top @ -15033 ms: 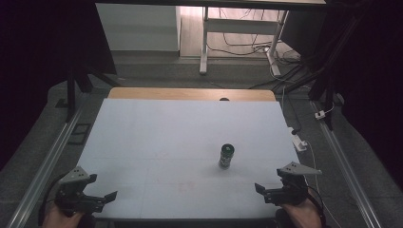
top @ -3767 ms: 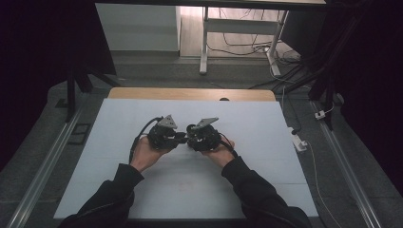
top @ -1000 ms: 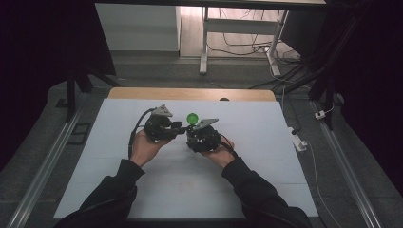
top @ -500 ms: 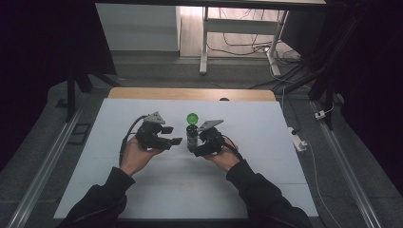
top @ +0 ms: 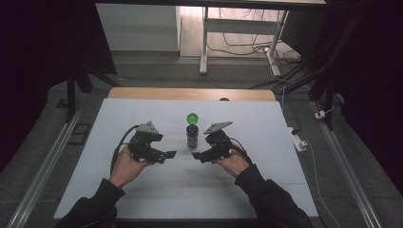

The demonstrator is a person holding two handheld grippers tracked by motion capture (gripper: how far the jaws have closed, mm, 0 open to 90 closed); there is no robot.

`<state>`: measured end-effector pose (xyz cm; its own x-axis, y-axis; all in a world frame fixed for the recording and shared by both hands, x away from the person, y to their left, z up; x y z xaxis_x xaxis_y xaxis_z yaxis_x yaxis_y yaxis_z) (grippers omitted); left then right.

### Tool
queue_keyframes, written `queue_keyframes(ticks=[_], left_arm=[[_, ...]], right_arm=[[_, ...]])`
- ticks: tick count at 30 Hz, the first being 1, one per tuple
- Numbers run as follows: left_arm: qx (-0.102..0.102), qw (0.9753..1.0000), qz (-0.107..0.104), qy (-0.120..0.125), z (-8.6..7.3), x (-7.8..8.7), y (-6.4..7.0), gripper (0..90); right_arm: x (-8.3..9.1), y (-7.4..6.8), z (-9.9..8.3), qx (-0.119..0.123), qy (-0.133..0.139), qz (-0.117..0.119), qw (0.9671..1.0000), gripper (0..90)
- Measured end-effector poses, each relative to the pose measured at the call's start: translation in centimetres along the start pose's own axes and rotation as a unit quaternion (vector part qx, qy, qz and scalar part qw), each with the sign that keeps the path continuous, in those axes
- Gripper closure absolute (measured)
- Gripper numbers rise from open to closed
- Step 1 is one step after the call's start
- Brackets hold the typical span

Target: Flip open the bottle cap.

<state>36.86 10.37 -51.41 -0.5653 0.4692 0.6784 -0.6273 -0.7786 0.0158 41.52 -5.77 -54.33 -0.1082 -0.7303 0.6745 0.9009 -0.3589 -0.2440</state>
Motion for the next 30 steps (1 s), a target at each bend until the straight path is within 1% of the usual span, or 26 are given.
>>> queue_keyframes(ticks=[4,8,13,15,19,25,30], left_arm=[[0.012,0.9999,-0.005,-0.004,-0.9,0.8,0.0,6.6],[0.024,0.9996,-0.009,-0.006,-2.0,1.7,-0.1,3.6],[0.039,0.9992,-0.010,0.002,-3.4,3.2,-0.2,1.3],[0.045,0.9989,-0.009,0.007,-3.8,3.8,-0.3,0.5],[0.052,0.9985,-0.005,0.019,-4.7,5.1,-0.3,0.0],[0.059,0.9979,0.001,0.027,-6.2,6.6,-0.4,0.0],[0.064,0.9975,0.010,0.030,-7.4,7.9,-0.5,0.0]], right_arm=[[0.7,-0.7,-0.6,-0.003,-0.005,0.003,1.0000,9.7],[1.5,-1.6,-1.0,-0.007,-0.001,0.012,0.9999,7.4],[2.9,-2.5,-1.8,-0.001,0.004,0.013,0.9999,2.0],[3.6,-2.8,-2.2,0.003,0.008,0.011,0.9999,0.4],[4.9,-3.2,-2.9,0.000,0.020,0.004,0.9998,0.0],[7.1,-3.6,-3.9,-0.013,0.043,-0.004,0.9990,0.0],[8.6,-3.8,-5.0,-0.023,0.053,-0.013,0.9983,0.0]])
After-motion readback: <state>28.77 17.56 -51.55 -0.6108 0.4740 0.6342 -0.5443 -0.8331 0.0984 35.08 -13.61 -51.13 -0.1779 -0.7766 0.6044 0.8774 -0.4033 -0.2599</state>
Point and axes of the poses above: each handheld gripper's, and its own axes: x roughly backward along the jaws, z roughly out of its top, y roughly to its right, the point moved 9 cm from there along -x, roughly forward along the jaws, and after that the axes turned 14 degrees about z, right-handed, at the moved point
